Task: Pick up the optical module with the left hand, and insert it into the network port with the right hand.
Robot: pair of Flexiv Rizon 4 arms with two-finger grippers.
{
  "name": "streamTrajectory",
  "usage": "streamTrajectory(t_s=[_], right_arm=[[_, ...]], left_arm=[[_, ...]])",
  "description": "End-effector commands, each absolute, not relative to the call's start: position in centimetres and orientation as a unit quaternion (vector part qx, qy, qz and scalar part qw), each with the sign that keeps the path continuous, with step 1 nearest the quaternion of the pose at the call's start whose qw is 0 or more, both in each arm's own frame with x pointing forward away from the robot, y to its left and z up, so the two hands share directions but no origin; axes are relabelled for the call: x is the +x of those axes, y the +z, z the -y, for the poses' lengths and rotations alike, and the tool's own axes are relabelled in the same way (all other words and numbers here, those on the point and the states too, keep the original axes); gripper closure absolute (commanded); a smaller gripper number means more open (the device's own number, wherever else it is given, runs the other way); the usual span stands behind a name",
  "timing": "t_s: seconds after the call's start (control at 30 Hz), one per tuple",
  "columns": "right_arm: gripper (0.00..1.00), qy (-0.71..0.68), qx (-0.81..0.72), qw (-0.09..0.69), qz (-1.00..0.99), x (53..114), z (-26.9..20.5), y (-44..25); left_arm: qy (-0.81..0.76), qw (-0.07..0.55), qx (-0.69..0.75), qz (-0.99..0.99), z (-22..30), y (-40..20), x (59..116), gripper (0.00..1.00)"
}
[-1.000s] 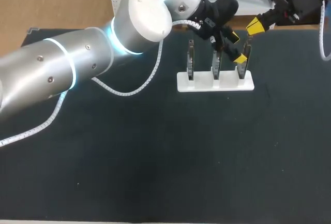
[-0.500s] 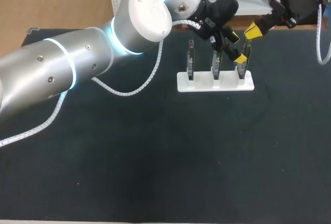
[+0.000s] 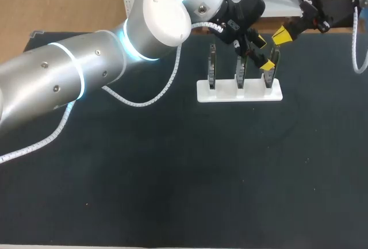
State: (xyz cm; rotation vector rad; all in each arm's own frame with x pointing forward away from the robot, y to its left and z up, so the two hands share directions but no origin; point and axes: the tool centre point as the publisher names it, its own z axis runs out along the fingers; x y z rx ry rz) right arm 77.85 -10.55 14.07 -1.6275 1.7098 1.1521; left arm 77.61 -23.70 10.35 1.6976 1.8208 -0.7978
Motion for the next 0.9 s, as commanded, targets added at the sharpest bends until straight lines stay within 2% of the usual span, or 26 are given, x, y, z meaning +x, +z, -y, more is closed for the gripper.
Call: streamTrajectory(t_s=[0.03, 0.9], right_arm=[[1.00, 0.425, -0.598, 0.254, -0.630, 77.9, 10.6, 13.0], [1.00, 0.416, -0.599, 0.282, -0.624, 78.3, 10.9, 14.9]], left_arm=[[-0.294, 0.256, 0.628, -0.673, 23.9, 10.4, 78.0, 0.00], [-0.293, 0.261, 0.626, -0.674, 23.8, 10.6, 78.1, 0.00]])
